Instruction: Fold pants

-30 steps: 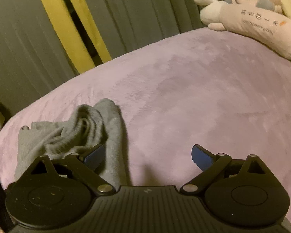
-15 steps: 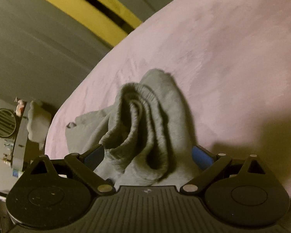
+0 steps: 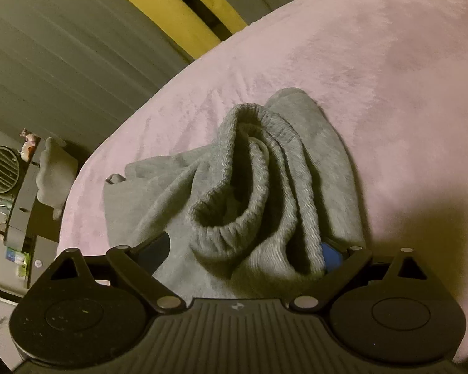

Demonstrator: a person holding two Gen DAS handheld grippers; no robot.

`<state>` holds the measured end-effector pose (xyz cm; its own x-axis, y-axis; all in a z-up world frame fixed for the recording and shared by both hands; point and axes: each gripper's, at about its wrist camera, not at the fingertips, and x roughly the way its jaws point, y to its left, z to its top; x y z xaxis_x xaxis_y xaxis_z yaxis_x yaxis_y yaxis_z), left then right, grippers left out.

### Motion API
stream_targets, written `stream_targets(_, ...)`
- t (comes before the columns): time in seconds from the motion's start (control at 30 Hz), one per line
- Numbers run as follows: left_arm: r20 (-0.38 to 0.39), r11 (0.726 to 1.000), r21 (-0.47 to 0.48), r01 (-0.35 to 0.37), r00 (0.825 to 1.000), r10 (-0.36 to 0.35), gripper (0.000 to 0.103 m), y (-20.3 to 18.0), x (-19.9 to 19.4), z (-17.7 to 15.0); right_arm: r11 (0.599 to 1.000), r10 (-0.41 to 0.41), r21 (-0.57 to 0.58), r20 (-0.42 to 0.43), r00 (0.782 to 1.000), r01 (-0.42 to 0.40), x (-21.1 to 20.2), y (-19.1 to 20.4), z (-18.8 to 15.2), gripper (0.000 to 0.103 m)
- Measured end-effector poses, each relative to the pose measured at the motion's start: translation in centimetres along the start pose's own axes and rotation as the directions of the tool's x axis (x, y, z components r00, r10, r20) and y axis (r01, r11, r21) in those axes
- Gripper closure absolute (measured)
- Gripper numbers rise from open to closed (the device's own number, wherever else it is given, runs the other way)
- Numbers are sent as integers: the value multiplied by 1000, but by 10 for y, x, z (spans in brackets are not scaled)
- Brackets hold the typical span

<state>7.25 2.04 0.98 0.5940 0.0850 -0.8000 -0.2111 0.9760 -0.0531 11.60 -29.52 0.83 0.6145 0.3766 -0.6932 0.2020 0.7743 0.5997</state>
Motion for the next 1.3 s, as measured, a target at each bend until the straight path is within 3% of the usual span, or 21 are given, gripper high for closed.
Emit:
stream_targets(0.03,-14,1000,-9,-4,1000,4,19,0,-2,-1,999,-31,-10,13,999,31,5,0,-1,43)
stream_targets(0.07,-26,1000,-18,1,1000,-2,19,2,-1,-1,998,-61,-13,25,998,61,7,1,-2,49)
stream_targets(0.13,-38,999,-31,16,999,-17,19,7,-3,-2,998,-55,3,52,997,55,1,1,-7,56)
stream_targets(0.3,-52,1000,-17,-3,999,2,18,5,-3,-6,999,26,40,132,991,-31,-41,-11,-20,59)
stream_targets(0.37,-56,1000,-9,-7,998,6,16,4,-3,-7,1000,-18,16,130,991,16,-43,-22,-26,59)
stream_targets(0.4,-59,1000,1,-14,998,14,16,2,-3,-7,997,-78,-1,104,992,78,-34,-30,-29,57)
stream_targets(0.47,-61,999,16,-35,997,36,16,0,-2,-7,993,-108,-37,99,989,112,-24,-41,-36,52)
stream_targets(0.53,-60,999,25,-46,997,47,14,-2,-1,-9,990,-119,-60,126,985,127,-31,-34,-35,38)
stream_targets(0.57,-61,998,28,-54,997,56,13,-2,-1,-9,983,-153,-75,149,977,166,-36,-27,-34,25)
stream_targets(0.67,-74,997,35,-65,995,67,13,-4,1,-9,962,-191,-149,238,952,231,-61,-8,-33,25)
stream_targets(0.77,-86,997,38,-72,993,75,12,-5,4,-7,955,-134,-219,279,951,199,-80,4,-40,22)
stream_targets(0.83,-88,996,43,-77,993,80,11,-5,3,-7,947,-134,-251,259,957,200,-72,4,-45,16)
stream_targets(0.9,-92,996,51,-76,992,81,10,-5,2,-6,916,-234,-284,198,952,284,-48,-4,-54,16)
stream_targets(0.93,-95,996,53,-75,992,79,10,-5,2,-6,902,-282,-295,148,948,315,-35,-11,-58,11)
stream_targets(1.03,-102,997,61,-44,994,51,10,-4,0,-5,941,-262,-202,80,962,273,-37,-25,-57,10)
stream_targets(1.13,-75,993,121,-18,997,27,10,-10,-2,2,938,-262,-211,81,962,273,-53,-18,-50,10)
stream_targets(1.2,-21,976,214,-41,999,47,10,-23,-3,10,949,-214,-209,118,970,235,-66,-14,-42,3)
stream_targets(1.3,63,941,333,-55,997,36,8,-41,0,25,971,-158,-163,106,982,174,-66,-19,-25,3)
